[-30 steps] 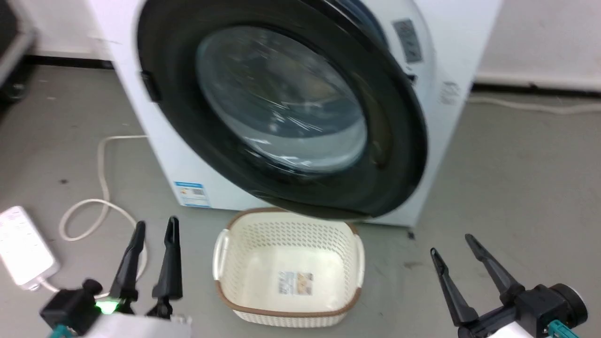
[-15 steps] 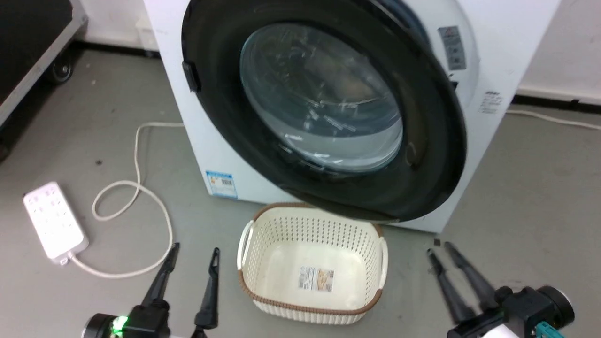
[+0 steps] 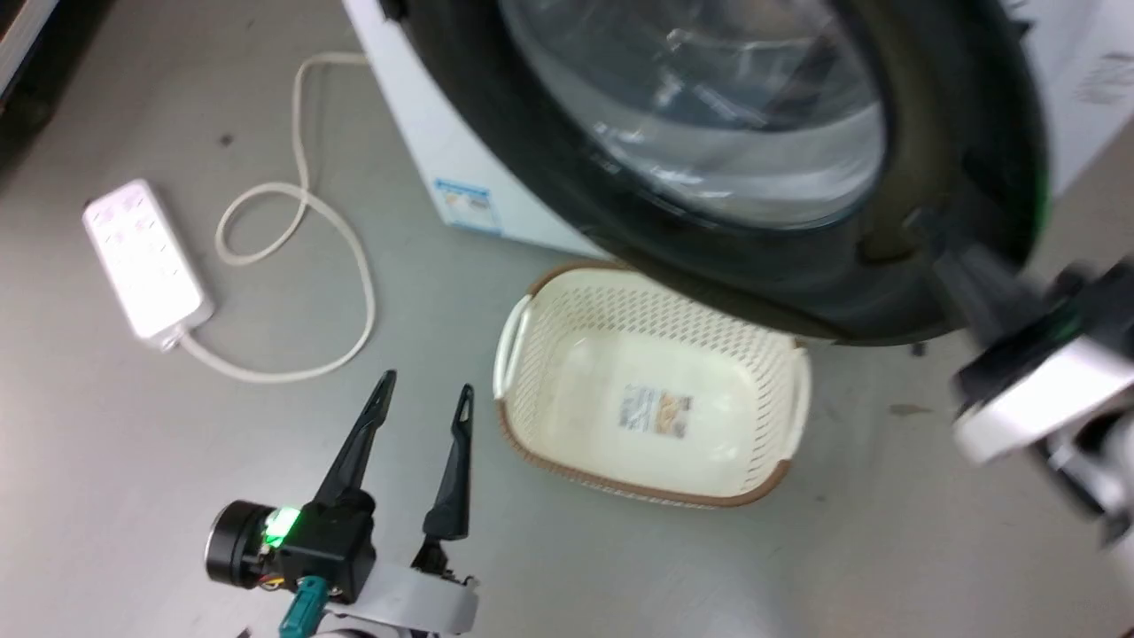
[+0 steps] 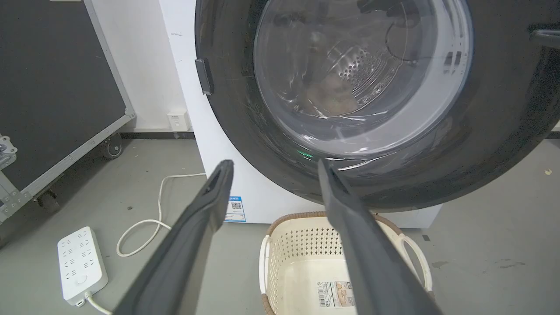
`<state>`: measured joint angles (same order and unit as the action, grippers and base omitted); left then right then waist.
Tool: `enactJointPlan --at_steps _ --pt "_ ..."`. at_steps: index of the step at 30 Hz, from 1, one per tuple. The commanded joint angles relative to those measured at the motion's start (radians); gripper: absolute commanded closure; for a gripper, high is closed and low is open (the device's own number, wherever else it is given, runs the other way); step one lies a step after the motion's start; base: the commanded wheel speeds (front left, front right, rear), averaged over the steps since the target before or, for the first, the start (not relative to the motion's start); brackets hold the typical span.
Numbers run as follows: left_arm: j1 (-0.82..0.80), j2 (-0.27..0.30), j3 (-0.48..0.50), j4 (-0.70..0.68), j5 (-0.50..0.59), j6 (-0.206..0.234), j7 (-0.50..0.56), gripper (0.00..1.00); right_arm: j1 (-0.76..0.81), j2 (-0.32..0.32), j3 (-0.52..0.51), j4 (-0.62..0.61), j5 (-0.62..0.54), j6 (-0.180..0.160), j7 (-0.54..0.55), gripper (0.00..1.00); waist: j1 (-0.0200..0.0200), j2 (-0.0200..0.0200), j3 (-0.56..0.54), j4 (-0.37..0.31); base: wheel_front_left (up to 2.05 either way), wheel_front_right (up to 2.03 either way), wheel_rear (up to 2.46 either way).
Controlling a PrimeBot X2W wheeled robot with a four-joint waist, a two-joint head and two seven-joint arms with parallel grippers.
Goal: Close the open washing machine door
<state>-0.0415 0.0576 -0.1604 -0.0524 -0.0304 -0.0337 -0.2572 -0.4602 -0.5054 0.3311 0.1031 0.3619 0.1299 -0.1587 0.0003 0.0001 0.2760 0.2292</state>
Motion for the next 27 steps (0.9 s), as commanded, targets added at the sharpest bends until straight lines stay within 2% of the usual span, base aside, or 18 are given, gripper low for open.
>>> enactJointPlan --at_steps 1,5,9,13,20,26,27 --pt "-0.017 -0.003 -0.012 -0.003 -0.006 0.01 -0.004 0.0 -0.053 -0.033 -0.001 0.03 0.032 0.001 0.011 1.0 -0.0003 -0.0001 0.047 0.047 0.0 0.0 0.0" --pt "-0.031 -0.005 -0.036 -0.006 -0.015 0.024 -0.004 0.0 -0.158 -0.085 -0.032 0.125 0.099 0.001 0.037 1.0 -0.0003 -0.0001 0.078 0.078 0.0 0.0 0.0" --pt "-0.039 -0.006 -0.051 -0.009 -0.022 0.037 -0.005 0.0 -0.257 -0.085 -0.089 0.233 0.169 0.001 0.069 1.0 -0.0003 -0.0001 0.099 0.096 0.0 0.0 0.0" --pt "-0.047 -0.007 -0.062 -0.007 -0.027 0.047 -0.005 0.0 -0.346 -0.089 -0.12 0.334 0.16 0.001 0.082 1.0 -0.0003 -0.0001 0.106 0.106 0.0 0.0 0.0" --pt "-0.056 -0.007 -0.065 0.002 -0.033 0.057 -0.005 0.0 -0.417 -0.036 -0.164 0.483 0.135 0.001 0.049 1.0 -0.0003 -0.0001 0.087 0.092 0.0 0.0 0.0" --pt "-0.047 -0.007 -0.055 0.016 -0.035 0.058 -0.005 0.0 -0.363 0.003 -0.116 0.521 0.155 0.001 -0.011 1.0 -0.0003 -0.0001 0.019 0.056 0.0 0.0 0.0" --pt "-0.042 -0.005 -0.043 0.022 -0.034 0.052 -0.005 0.0 -0.32 0.007 -0.089 0.509 0.16 0.001 -0.038 0.0 -0.0003 -0.0001 -0.016 0.038 0.0 0.0 0.0"
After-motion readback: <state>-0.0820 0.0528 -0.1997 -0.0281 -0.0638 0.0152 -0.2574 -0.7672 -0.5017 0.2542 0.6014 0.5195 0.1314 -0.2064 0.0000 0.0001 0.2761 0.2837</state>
